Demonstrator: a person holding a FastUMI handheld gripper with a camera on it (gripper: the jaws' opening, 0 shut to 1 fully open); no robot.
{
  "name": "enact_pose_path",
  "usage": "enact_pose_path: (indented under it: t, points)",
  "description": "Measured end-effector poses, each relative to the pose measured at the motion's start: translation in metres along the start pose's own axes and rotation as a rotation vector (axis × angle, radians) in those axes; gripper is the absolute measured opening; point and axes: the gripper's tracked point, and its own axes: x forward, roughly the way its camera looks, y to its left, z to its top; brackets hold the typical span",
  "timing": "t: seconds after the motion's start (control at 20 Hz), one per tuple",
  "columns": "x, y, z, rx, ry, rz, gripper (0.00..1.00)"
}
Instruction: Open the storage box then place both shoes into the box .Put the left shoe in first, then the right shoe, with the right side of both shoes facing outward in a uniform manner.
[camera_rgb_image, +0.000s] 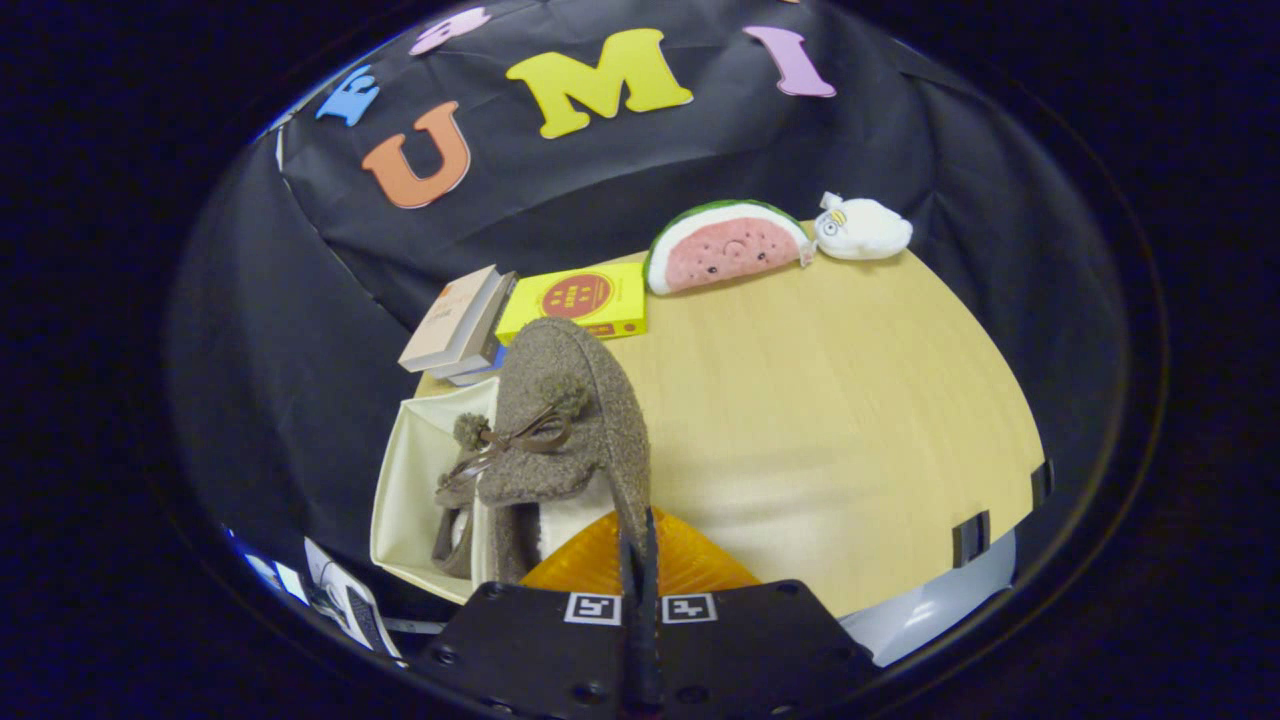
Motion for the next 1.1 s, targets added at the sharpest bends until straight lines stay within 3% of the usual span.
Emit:
enact_pose_path:
  t: [0.2, 0.45, 0.75, 1.1]
  points:
    - [0.002, 0.062, -0.008, -0.070, 0.010, 0.045, 0.00]
    - [0.017, 0.124, -0.012, -0.037, -0.001, 0.101, 0.00]
    - [0.064, 0.151, -0.033, -0.012, -0.005, 0.047, 0.00]
    - [0.093, 0.138, -0.046, 0.039, -0.093, -0.070, 0.01]
